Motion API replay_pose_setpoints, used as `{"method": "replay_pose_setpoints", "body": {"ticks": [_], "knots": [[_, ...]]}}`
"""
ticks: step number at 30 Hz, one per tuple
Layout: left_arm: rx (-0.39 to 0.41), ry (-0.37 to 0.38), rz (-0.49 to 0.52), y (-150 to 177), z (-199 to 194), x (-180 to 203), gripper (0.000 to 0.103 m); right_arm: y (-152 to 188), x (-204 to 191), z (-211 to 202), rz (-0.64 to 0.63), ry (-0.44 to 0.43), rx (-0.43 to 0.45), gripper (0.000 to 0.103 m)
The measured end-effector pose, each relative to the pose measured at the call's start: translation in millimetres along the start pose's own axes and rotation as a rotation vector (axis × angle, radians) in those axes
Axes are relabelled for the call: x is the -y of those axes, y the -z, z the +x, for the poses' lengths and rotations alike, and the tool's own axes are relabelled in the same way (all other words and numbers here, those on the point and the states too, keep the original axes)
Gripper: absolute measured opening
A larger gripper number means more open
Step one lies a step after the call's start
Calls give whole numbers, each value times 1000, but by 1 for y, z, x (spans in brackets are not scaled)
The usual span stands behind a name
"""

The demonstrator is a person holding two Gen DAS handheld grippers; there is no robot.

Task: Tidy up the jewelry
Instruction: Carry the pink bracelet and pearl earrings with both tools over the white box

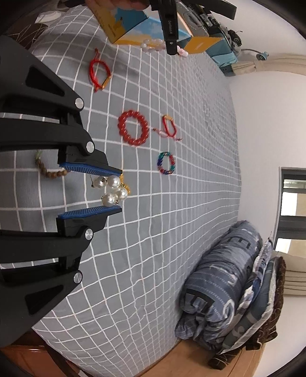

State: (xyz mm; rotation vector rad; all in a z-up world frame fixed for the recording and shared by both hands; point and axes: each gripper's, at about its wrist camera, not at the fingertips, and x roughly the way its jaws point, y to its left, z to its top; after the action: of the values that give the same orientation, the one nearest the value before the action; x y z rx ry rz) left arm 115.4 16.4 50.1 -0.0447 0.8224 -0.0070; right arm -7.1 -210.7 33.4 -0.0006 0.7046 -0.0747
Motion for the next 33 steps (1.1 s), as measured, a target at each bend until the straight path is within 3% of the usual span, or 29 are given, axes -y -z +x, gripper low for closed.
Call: {"method": "replay_pose_setpoints", "body": {"ticks": [16, 25, 33], "knots": [[66, -107, -94, 17, -67, -68, 19, -41, -68, -28, -80, -87, 69, 24], [87, -204, -176, 28, -96, -130, 19, -79, -155, -44, -178, -222, 121, 24], [83, -289, -273, 41, -114, -196, 19, -96, -263, -49, -296, -363, 118, 24]]}}
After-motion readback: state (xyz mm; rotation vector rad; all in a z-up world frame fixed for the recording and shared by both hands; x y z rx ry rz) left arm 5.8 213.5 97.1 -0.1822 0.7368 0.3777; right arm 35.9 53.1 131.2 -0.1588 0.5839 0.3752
